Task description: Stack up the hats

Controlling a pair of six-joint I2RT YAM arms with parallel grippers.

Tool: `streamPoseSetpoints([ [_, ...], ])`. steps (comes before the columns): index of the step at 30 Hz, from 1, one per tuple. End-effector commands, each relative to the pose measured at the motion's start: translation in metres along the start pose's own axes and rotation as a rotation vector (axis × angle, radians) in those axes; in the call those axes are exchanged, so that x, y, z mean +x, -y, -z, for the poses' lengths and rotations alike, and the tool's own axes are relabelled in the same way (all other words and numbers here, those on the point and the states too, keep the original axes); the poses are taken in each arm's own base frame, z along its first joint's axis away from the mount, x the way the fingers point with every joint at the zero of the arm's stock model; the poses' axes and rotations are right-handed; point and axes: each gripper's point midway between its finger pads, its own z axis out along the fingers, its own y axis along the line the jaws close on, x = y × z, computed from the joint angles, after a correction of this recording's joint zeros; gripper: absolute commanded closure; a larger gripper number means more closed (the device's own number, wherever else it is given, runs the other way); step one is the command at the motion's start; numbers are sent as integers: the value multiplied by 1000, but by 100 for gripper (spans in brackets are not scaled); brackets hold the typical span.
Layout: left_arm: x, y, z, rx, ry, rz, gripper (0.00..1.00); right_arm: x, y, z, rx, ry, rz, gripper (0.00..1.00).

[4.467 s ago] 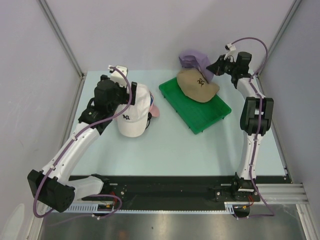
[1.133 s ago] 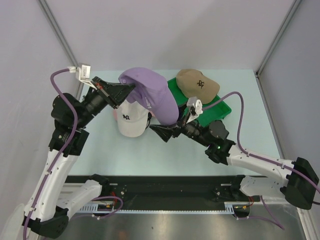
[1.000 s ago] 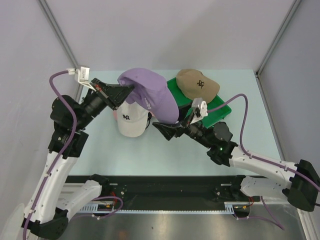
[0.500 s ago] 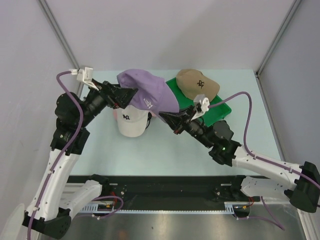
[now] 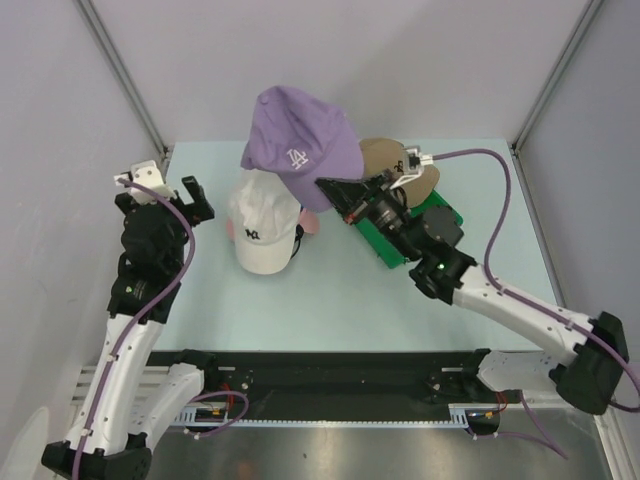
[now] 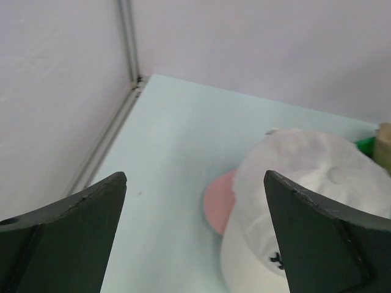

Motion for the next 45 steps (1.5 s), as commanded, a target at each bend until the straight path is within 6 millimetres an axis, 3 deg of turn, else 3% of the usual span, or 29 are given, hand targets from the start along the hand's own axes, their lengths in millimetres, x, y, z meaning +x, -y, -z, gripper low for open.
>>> streamPoseSetpoints([
  [1, -18, -42, 8, -208, 83, -65, 0, 9, -5, -34, -91, 1, -169, 100],
  [2, -18, -46, 9, -225, 84, -70, 0, 9, -13, -39, -150, 4, -175, 100],
  [3, -16, -47, 10, -231, 84, -72, 0, 26, 2, -50, -131, -25, -204, 100],
  [5, -18, -51, 13, -250, 94, -72, 0, 24, -8, -64, -194, -19, -216, 100],
  [6, -18, -54, 14, -261, 97, -73, 0, 43, 5, -74, -173, -50, -222, 100],
  [7, -20, -54, 15, -262, 104, -73, 0, 39, -2, -82, -201, -46, -219, 100],
  [9, -19, -55, 15, -265, 103, -74, 0, 57, 7, -93, -200, -75, -227, 100],
  [12, -18, -55, 15, -265, 102, -74, 0, 64, 9, -103, -211, -86, -227, 100],
  [13, -18, -55, 15, -264, 103, -74, 0, 73, 19, -106, -191, -103, -243, 100],
  [16, -17, -54, 15, -259, 100, -74, 0, 84, 34, -102, -172, -123, -281, 100],
  [20, -17, -53, 14, -254, 102, -72, 0, 105, 66, -83, -101, -171, -337, 100],
  [25, -16, -52, 14, -252, 97, -72, 0, 120, 90, -61, -67, -214, -376, 100],
  [28, -15, -51, 13, -244, 95, -70, 0, 122, 91, -46, -65, -231, -379, 100],
  [33, -15, -49, 11, -235, 89, -70, 0, 108, 82, -27, -67, -214, -379, 100],
  [40, -12, -43, 9, -200, 87, -72, 0, 119, 122, -10, 44, -222, -464, 100],
  [45, -12, -18, 4, -57, 89, -81, 0, 130, 144, -14, 80, -222, -511, 100],
])
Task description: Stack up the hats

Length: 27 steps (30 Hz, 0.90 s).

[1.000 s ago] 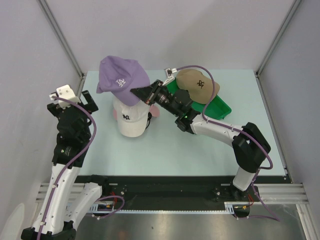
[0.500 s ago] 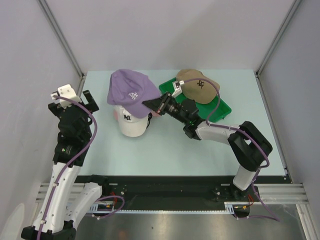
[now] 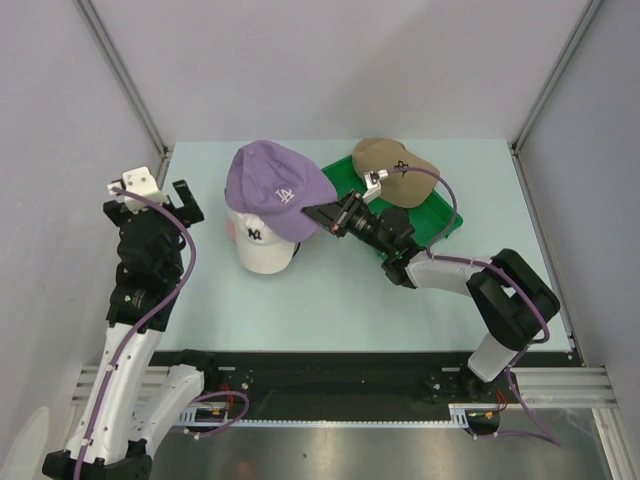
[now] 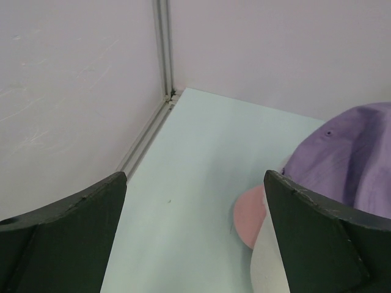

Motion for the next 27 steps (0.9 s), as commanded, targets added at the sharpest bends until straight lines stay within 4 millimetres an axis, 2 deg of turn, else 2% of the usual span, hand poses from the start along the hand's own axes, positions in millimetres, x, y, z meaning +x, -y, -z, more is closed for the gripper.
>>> streamPoseSetpoints([
  [1, -5, 22, -2, 124, 29, -2, 0, -8, 8, -6, -20, 33, -57, 100],
  [7, -1, 38, -3, 210, 21, -15, 0, -7, 54, 8, 81, 68, -173, 100],
  [14, 9, 81, -6, 399, -35, 29, 0, 1, 69, 19, 118, 61, -214, 100],
  [17, 13, 99, -15, 451, -76, 50, 0, 6, 70, 21, 122, 40, -214, 100],
  [18, 9, 102, -18, 456, -79, 55, 0, 8, 70, 21, 121, 34, -216, 100],
  [19, 21, 108, -25, 454, -128, 54, 0, 10, 71, 23, 124, 25, -218, 100],
  [21, 24, 110, -31, 443, -158, 60, 0, 14, 73, 25, 128, 12, -215, 100],
  [22, 35, 111, -38, 422, -193, 56, 0, 15, 74, 26, 128, 7, -211, 100],
  [26, 52, 109, -47, 395, -253, 53, 2, 20, 75, 26, 130, -8, -209, 100],
  [27, 55, 112, -47, 410, -259, 62, 7, 21, 75, 26, 129, -11, -208, 100],
])
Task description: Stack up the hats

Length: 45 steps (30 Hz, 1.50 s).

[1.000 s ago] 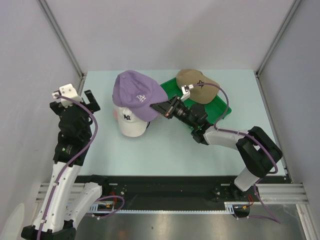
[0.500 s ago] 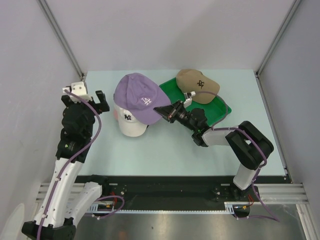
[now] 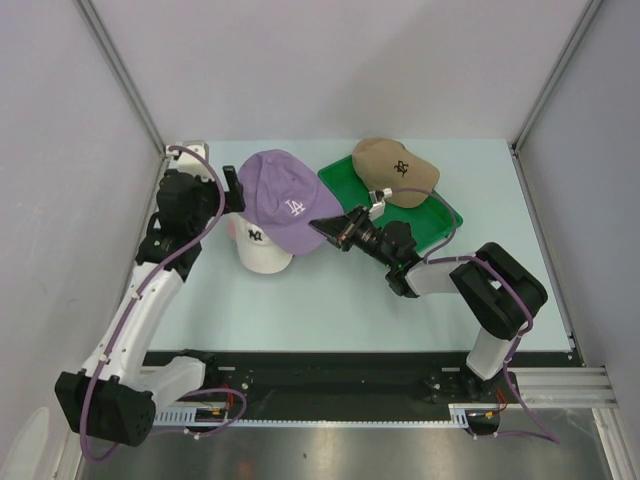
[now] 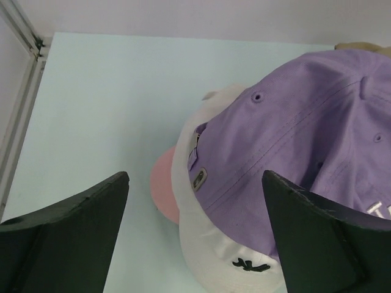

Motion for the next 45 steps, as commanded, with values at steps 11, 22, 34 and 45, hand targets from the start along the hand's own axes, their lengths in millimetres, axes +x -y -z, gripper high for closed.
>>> streamPoseSetpoints([
  [11, 11, 32, -10, 245, -29, 145, 27, 7, 21, 1, 46, -27, 7, 100],
  [22, 24, 40, -17, 304, -75, 196, 62, 10, 19, 0, 32, -33, 11, 100],
  [34, 53, -10, -16, 28, -166, 199, 100, 8, 15, 5, 26, -19, 14, 100],
  [45, 94, -38, -20, -94, -337, 94, 100, 5, 35, 17, 84, 5, 2, 100],
])
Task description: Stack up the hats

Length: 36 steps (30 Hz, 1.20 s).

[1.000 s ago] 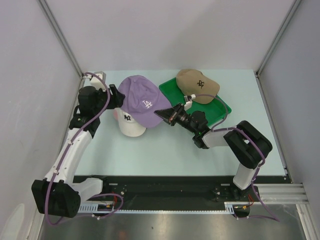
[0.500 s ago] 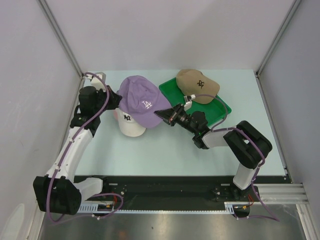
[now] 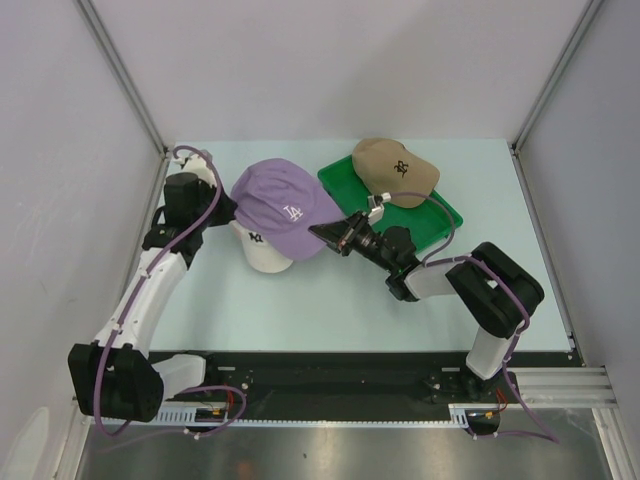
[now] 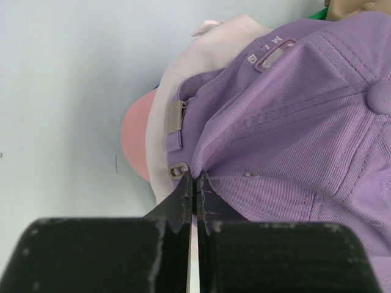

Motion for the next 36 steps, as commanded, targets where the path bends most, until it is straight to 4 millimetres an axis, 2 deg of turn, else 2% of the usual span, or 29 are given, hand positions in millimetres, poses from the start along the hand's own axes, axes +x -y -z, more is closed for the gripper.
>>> streamPoseSetpoints([
  [1, 17, -44, 2, -186, -78, -66, 100, -3, 26, 13, 89, 21, 14, 100],
  [4, 15, -44, 3, -185, -79, -79, 100, 2, 29, 15, 109, 8, 34, 95],
  [7, 18, -42, 2, -166, -92, -86, 100, 5, 36, 15, 139, 5, 58, 83],
  [8, 19, -41, 1, -160, -95, -87, 100, 6, 39, 16, 144, 4, 60, 74],
  [10, 17, -38, 3, -141, -84, -93, 100, 6, 35, 14, 128, 2, 70, 73],
  [14, 13, -36, 6, -133, -62, -96, 100, 9, 29, 7, 93, -6, 91, 63],
  [19, 14, -36, 7, -132, -66, -103, 100, 6, 19, 4, 31, 23, 112, 62],
  [24, 14, -30, 7, -97, -64, -102, 100, 14, 24, -1, -3, 13, 68, 65],
  [26, 15, -26, 8, -78, -66, -103, 100, 15, 20, -2, -35, 19, 53, 74],
  [27, 15, -25, 8, -71, -65, -103, 100, 17, 25, -3, -32, 18, 42, 81],
  [28, 14, -24, 8, -66, -63, -104, 100, 18, 25, -3, -33, 21, 31, 95],
  [29, 13, -23, 9, -61, -56, -104, 100, 17, 27, -2, -30, 39, 30, 100],
  [33, 10, -26, 11, -82, -43, -105, 100, 11, 27, 5, -6, 91, 42, 100],
  [36, 11, -33, 10, -118, -51, -105, 100, 4, 49, 11, 100, 134, 22, 100],
])
